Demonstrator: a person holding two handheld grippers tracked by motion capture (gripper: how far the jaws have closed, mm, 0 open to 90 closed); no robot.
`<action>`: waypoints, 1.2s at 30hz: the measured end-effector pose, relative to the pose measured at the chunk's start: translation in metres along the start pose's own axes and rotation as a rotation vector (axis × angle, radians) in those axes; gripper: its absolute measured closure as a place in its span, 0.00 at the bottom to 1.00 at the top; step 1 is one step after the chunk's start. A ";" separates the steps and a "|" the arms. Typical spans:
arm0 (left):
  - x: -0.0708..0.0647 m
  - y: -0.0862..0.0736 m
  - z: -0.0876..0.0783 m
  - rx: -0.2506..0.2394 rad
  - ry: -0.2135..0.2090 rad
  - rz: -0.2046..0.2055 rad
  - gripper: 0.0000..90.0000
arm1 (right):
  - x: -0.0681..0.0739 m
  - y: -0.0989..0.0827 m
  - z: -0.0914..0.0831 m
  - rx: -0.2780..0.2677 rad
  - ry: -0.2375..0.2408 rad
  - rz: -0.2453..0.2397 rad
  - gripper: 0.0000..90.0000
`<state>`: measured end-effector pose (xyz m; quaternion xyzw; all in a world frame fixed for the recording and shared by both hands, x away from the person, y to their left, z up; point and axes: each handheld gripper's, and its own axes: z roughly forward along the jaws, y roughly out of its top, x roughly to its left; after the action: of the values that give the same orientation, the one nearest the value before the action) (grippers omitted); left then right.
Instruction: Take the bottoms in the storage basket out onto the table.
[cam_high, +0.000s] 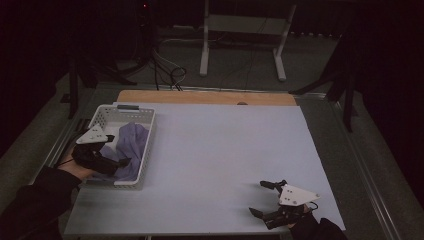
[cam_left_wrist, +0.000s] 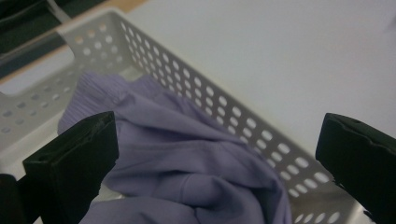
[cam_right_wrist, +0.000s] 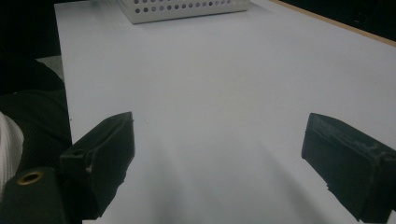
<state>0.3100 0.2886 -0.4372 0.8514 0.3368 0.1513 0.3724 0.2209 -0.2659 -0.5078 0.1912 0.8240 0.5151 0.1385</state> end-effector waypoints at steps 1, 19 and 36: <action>0.000 -0.001 0.003 0.016 0.000 0.005 0.00 | 0.000 0.000 0.000 0.001 -0.001 -0.002 0.11; -0.001 -0.007 0.039 0.214 -0.019 0.071 0.00 | 0.000 -0.001 0.001 0.013 0.004 0.000 0.11; -0.001 -0.001 0.071 0.510 -0.042 0.114 0.00 | 0.000 -0.001 0.001 0.012 0.005 0.004 0.11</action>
<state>0.3453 0.2506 -0.4865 0.9383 0.3078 0.0643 0.1438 0.2215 -0.2658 -0.5090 0.1924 0.8271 0.5106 0.1345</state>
